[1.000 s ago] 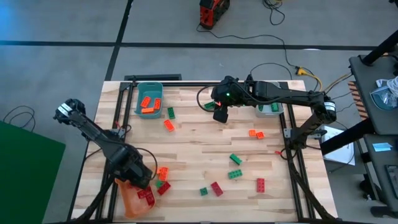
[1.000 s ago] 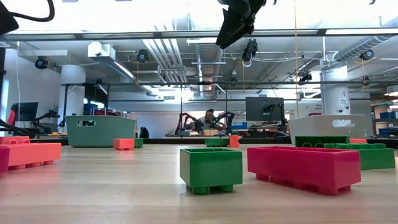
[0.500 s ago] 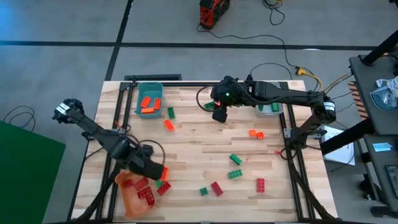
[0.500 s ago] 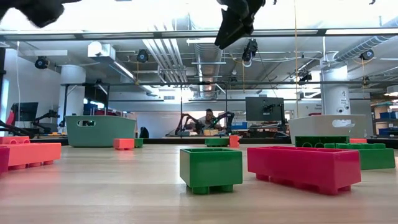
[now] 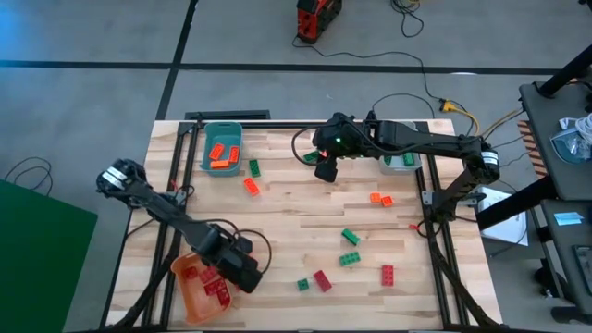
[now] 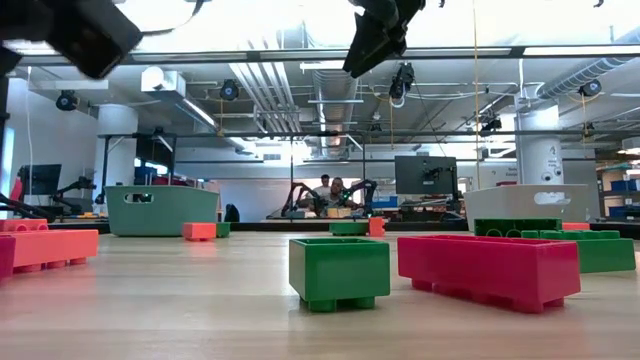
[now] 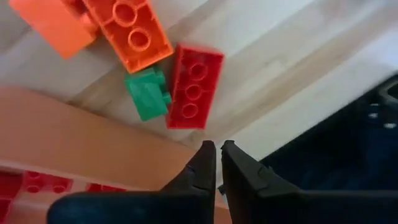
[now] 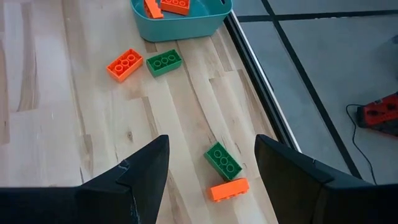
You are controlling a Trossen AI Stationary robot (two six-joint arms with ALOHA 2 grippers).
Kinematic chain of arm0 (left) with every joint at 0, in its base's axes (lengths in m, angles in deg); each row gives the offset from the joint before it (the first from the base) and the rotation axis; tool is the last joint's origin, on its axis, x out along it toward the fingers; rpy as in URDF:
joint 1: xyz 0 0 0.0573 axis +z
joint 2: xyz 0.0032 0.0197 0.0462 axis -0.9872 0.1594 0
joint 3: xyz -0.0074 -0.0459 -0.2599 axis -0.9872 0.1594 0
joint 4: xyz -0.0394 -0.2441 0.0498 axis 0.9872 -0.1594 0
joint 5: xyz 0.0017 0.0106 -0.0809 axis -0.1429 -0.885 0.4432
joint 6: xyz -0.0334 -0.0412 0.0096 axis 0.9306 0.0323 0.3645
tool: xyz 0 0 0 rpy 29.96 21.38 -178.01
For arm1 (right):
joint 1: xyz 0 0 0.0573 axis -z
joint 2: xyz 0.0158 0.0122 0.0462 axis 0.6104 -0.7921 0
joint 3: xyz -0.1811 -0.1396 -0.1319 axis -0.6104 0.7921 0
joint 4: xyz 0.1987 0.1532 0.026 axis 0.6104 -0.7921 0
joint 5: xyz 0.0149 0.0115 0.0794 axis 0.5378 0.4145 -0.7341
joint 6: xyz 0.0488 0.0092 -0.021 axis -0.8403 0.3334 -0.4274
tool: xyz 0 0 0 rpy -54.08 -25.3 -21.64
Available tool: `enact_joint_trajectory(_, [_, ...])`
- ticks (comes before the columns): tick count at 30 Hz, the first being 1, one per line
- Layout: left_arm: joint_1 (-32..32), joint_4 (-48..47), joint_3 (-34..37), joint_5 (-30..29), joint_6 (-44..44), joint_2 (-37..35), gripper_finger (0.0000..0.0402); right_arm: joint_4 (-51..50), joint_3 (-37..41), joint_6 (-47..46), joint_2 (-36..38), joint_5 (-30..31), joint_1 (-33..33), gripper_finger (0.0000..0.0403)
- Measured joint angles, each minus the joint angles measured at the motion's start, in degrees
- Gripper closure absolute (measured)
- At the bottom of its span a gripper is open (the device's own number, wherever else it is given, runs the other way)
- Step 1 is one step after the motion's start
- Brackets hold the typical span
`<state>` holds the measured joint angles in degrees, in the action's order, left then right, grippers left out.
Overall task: Sort blocks
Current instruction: Put the green game piece into the gray bin
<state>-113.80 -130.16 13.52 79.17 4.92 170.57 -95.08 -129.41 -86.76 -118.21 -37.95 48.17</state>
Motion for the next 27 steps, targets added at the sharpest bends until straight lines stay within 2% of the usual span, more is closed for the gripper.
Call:
enact_joint_trajectory(7, [-0.24,0.06,-0.35,2.13,1.93,-0.55,0.0401,-0.03,0.0,-0.5,-0.02,-0.02,0.0,0.0175])
enact_joint_trajectory(10, [-0.41,0.15,-0.31,4.76,-0.42,-0.42,0.0401,-0.03,0.0,-0.45,-0.02,-0.02,0.0,0.0175])
enact_joint_trajectory(15, [-0.57,-0.04,-0.28,4.37,-3.97,0.75,0.0401,-0.01,0.0,-0.19,-0.02,-0.04,0.0,0.0175])
enact_joint_trajectory(27, [-4.18,-0.8,0.24,11.23,-4.83,0.96,0.0402,-0.03,0.0,-0.66,-0.04,-0.07,0.0,0.0175])
